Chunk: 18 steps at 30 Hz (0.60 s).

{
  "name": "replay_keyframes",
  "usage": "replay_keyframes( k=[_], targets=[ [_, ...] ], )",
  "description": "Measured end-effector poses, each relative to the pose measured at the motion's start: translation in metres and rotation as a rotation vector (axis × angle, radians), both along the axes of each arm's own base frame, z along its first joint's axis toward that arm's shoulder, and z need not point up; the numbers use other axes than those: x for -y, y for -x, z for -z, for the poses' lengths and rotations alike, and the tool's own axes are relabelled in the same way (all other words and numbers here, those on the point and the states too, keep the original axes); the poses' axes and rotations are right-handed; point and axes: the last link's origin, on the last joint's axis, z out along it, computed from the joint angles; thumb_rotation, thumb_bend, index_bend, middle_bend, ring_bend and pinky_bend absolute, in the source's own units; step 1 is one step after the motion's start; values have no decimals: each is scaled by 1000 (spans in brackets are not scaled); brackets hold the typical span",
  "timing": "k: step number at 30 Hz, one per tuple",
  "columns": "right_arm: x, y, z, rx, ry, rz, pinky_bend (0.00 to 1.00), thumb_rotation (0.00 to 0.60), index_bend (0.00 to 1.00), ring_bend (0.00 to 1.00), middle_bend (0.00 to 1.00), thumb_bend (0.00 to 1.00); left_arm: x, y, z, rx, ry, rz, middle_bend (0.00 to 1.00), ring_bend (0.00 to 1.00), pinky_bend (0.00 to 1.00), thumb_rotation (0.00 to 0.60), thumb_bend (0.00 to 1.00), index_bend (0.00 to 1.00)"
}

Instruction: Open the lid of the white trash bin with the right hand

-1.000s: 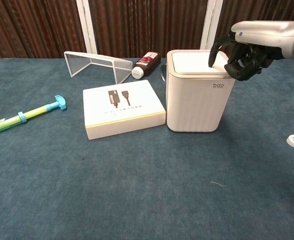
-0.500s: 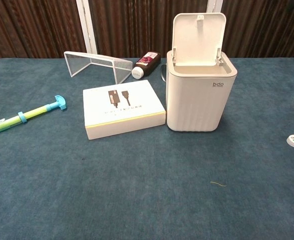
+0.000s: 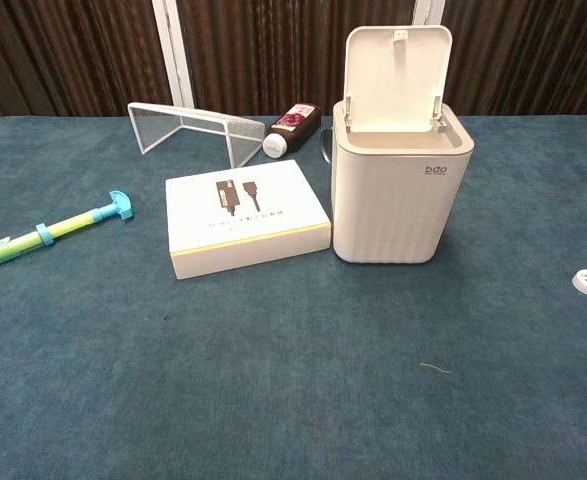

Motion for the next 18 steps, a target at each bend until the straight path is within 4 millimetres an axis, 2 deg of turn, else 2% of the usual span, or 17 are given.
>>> replay_keyframes(
  k=[4,8,18],
  targets=[
    [4,6,14,-11,-62,53,867,600,581,935,970,253,0,-1,-1,0,-4,4,259,150,325,600,608,410],
    [16,14,25,-48,-89,108,868,600,537,937,970,253,0,0,-1,-3,-8,3,259,149,325,600,608,410],
    [37,27,50,-67,-137,157,868,600,490,937,970,253,0,0,0,-5,-8,4,259,149,325,600,607,410]
  ],
)
